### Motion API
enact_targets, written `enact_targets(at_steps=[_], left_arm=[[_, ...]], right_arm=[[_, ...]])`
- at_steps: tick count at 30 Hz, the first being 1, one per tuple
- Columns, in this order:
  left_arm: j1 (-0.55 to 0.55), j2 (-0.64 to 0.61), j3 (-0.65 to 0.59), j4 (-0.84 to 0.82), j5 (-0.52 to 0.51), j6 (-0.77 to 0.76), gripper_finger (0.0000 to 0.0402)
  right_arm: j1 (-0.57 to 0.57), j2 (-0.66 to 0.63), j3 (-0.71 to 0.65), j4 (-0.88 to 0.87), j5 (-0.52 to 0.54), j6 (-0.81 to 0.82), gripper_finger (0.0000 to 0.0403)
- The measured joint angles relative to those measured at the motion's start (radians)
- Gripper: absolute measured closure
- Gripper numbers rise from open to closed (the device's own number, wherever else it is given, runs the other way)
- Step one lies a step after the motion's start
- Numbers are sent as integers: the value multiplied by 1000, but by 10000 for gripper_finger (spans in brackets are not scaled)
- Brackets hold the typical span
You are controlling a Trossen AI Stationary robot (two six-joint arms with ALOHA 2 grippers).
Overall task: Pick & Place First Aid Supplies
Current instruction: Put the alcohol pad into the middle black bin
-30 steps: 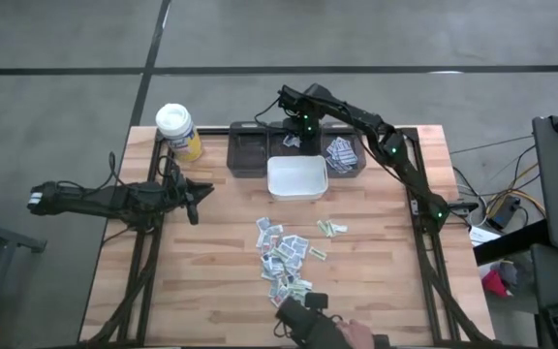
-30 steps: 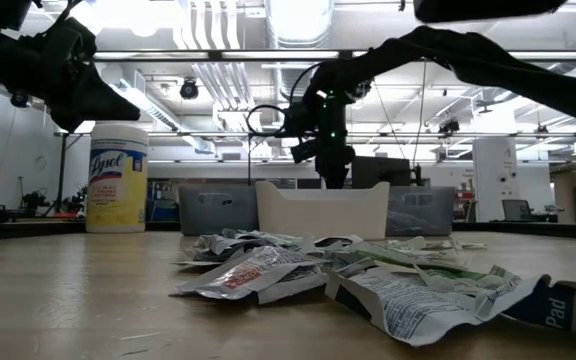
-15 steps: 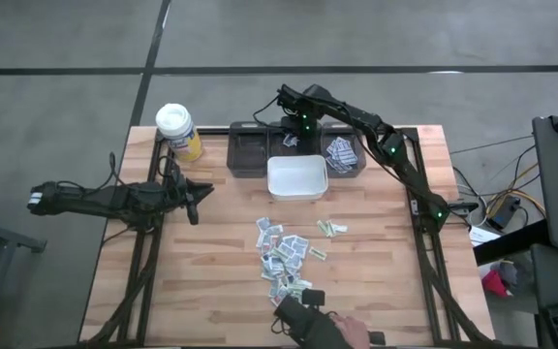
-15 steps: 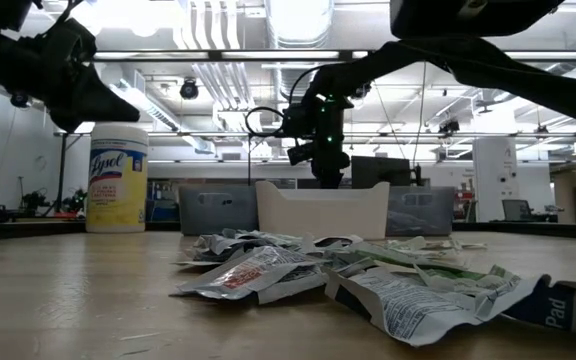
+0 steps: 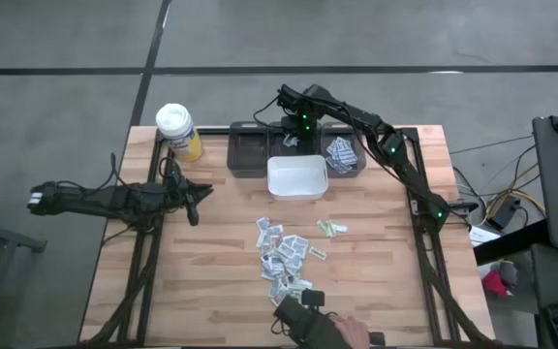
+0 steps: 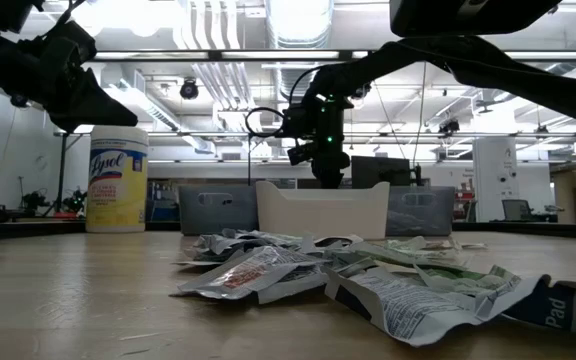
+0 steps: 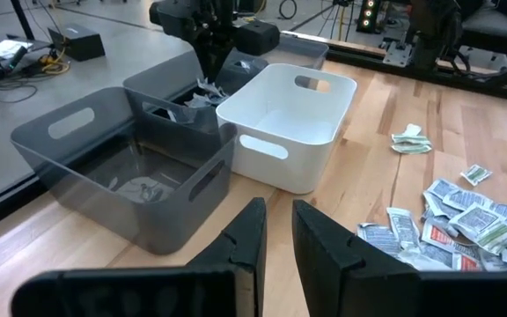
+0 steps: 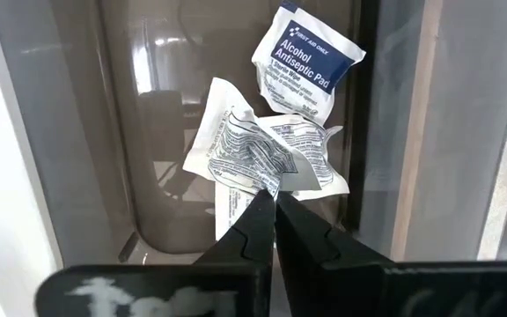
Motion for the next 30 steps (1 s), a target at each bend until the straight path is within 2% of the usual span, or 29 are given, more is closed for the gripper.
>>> enact_targets(at_steps=[5,13,19,27,30], left_arm=[[0,0,0,0,0,-8,348],[0,0,0,0,0,-26,348],[0,0,0,0,0,-26,348],[0,0,0,-2,1,-18,348],[0,0,0,-16,1,-2,348]], right_arm=[[0,0,0,0,0,0,382],[-2,0,0,1,4,0,323],[6,-31,3,-24,85,14,293],[43,-139,3,-117,75,179,282],[61,-187,3,-151,30,268,285]])
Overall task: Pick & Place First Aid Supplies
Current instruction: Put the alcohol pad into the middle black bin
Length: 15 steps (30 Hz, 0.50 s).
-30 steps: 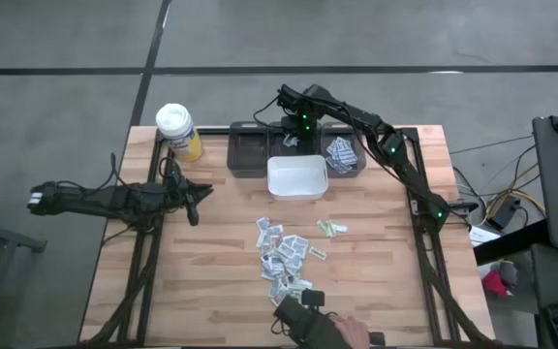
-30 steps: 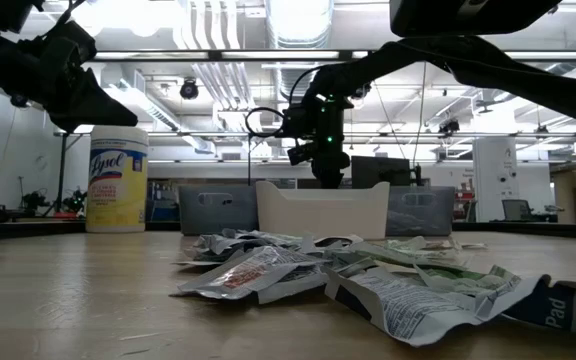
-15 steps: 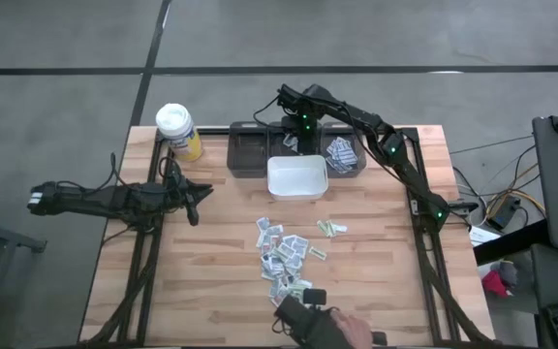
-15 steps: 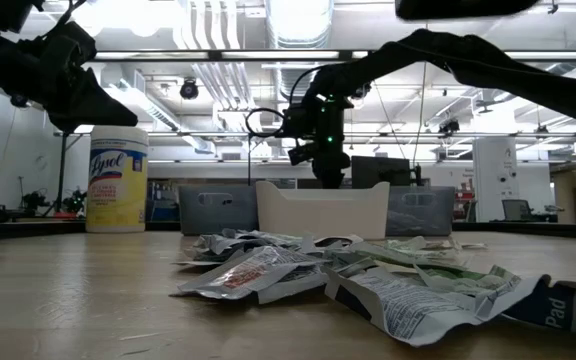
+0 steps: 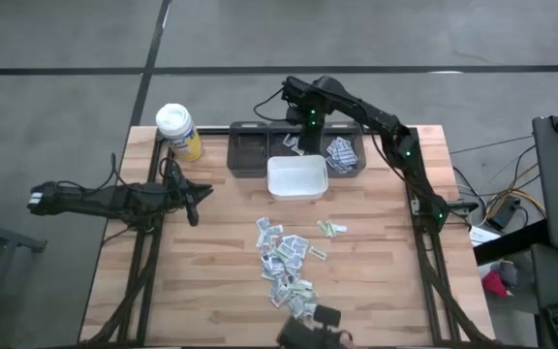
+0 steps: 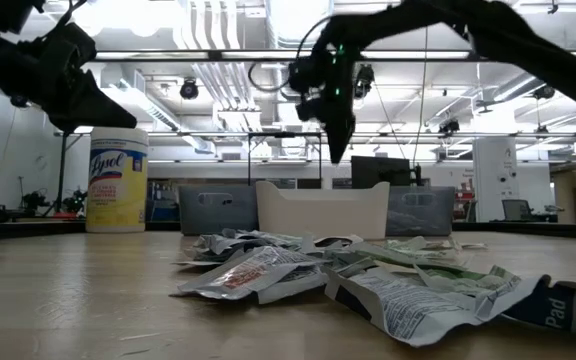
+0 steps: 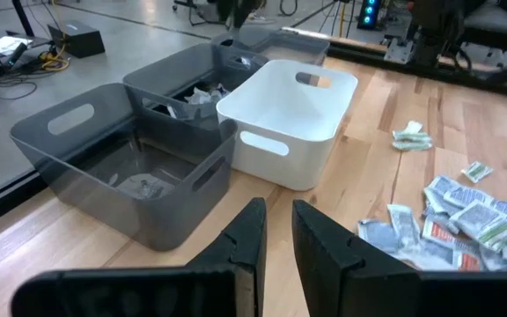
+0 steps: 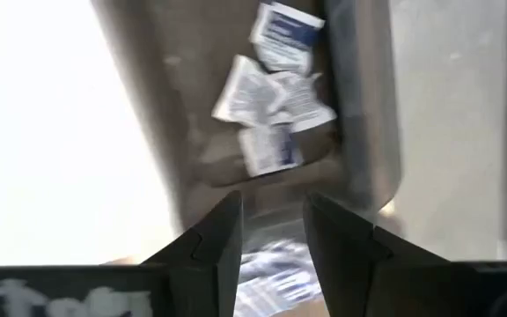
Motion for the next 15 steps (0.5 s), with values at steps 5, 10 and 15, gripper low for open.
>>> enact_targets(at_steps=[5,10,15], left_arm=[[0,0,0,-42,0,3,348],[0,0,0,-55,0,3,348],[0,0,0,-58,10,2,348]], right_arm=[[43,-74,0,-13,-178,132,295],[111,-141,0,-13,-277,187,307],[212,-189,0,-20,-286,192,317]])
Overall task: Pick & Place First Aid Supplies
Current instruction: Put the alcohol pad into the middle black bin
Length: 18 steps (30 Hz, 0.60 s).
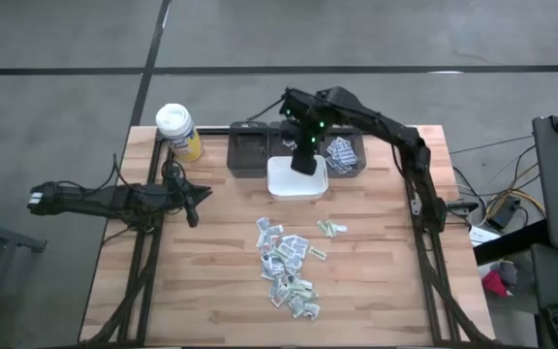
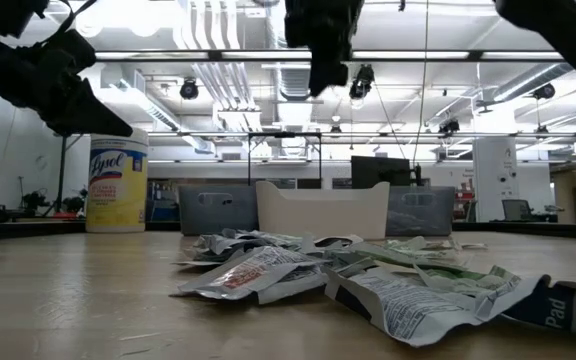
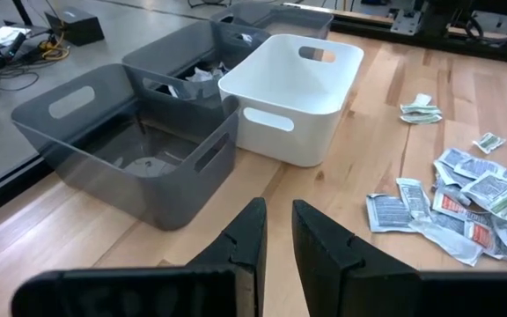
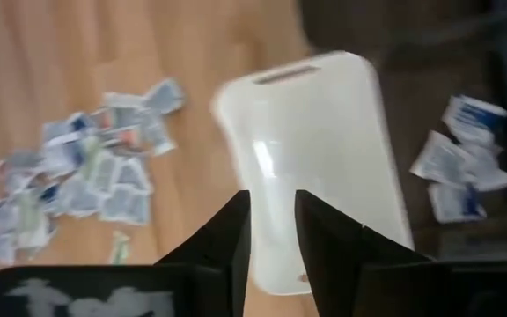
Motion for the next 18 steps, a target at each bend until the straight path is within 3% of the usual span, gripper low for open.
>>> enact_targets(at_steps=[11,18], left_arm=[[0,-13,0,3,62,-2,348],[0,-69,0,3,83,-4,348]], right_arm=[[232,-14,-18,-30,-7,36,336],[322,-14,-140,4,-6,89,344]])
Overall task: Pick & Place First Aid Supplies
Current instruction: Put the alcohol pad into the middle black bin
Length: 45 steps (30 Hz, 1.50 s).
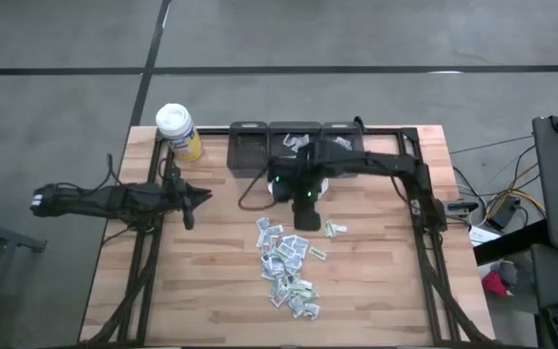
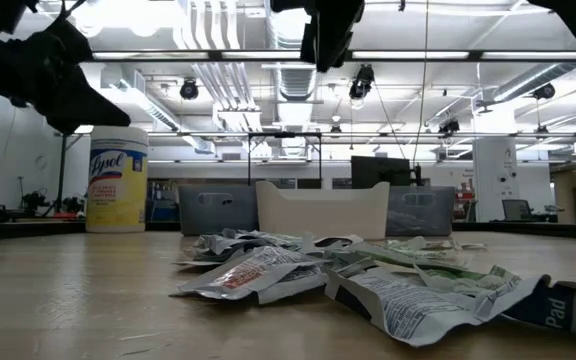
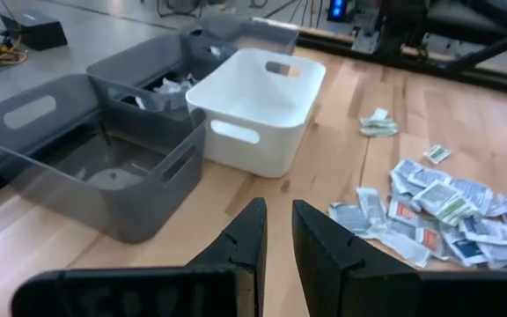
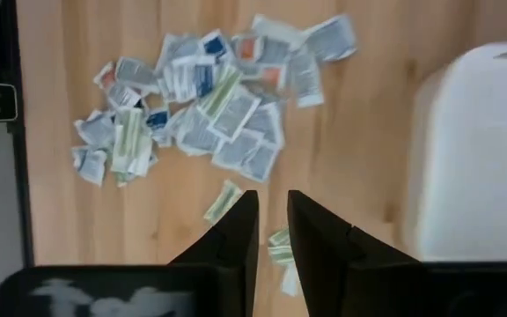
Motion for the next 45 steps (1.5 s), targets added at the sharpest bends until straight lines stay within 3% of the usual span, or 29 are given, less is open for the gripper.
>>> enact_targets(at_steps=[4,14,19,41,45], left_arm=[[0,-55,0,-1,19,13,348],[0,-175,0,-47,179,3,348],[0,-182,0,-55,190,3,348],[0,-182,0,-68,201,-42,348],[0,-182,0,-67,201,-50,348]], right_arm=[[33,0,-113,72,1,36,342],[65,0,-365,177,4,149,340],[65,0,-448,214,3,197,344],[65,0,-608,493,2,209,265],[65,1,-640,526,49,211,258]])
